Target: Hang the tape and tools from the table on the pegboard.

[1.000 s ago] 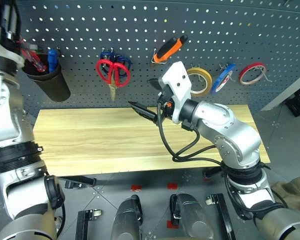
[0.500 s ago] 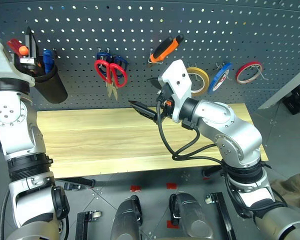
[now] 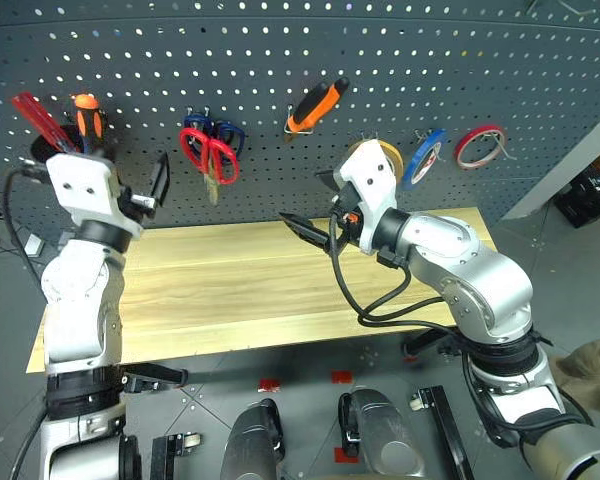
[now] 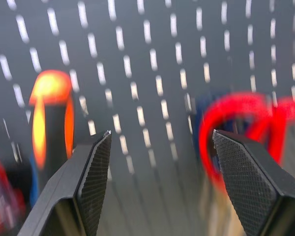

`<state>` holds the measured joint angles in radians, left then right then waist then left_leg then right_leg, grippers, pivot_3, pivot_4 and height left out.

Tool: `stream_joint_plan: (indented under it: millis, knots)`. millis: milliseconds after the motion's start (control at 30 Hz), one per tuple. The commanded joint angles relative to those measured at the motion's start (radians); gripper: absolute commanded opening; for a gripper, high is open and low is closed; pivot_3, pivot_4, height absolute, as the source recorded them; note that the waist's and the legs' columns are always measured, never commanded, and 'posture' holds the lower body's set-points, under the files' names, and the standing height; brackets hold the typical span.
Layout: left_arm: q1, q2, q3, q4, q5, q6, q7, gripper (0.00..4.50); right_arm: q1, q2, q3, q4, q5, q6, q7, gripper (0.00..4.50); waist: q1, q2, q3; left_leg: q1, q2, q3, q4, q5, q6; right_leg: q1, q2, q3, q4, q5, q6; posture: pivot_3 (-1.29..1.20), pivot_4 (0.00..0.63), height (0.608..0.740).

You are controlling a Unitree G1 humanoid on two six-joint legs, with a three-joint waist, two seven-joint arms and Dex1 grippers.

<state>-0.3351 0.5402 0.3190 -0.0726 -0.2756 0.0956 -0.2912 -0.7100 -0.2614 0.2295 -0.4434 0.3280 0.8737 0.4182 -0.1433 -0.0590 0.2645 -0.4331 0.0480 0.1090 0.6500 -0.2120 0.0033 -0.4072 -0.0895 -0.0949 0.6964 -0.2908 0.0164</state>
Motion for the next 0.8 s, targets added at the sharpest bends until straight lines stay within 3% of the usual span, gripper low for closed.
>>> stream_joint_plan:
  millis: [33,233,500,800]
  knots:
    - [0.052,-0.002,0.053,-0.082,-0.035,0.061,0.015,3.47,0.027,-0.018,-0.014,-0.034,-0.027,-0.060,-0.004,4.50,0.002,0.000,-0.005,0.000,0.000,0.000,0.000,0.000,0.000,0.000,0.000,0.000,0.001,0.000,0.000,-0.23,0.168,0.740]
    - [0.129,-0.034,0.040,-0.093,0.008,0.222,0.117,3.47,0.222,-0.053,-0.004,0.023,-0.131,-0.242,-0.041,4.50,0.007,0.000,-0.031,0.001,-0.001,0.000,0.000,0.001,0.000,0.001,0.000,0.001,0.000,0.000,0.000,-0.22,0.158,0.740]
    - [0.227,-0.073,0.055,-0.053,0.070,0.143,0.141,3.47,0.489,0.027,-0.071,0.300,-0.194,-0.640,-0.079,4.50,0.008,0.002,-0.066,0.003,-0.001,0.000,0.000,0.001,0.001,0.002,0.000,0.002,0.001,0.000,0.000,-0.19,0.121,0.740]
    - [0.286,-0.135,0.098,-0.045,0.064,0.114,0.176,3.47,0.505,0.074,-0.148,0.591,-0.194,-0.791,-0.104,4.50,0.008,0.005,-0.112,0.007,-0.001,0.001,-0.001,0.001,0.000,0.004,0.001,0.003,0.002,0.001,-0.002,-0.16,0.087,0.740]
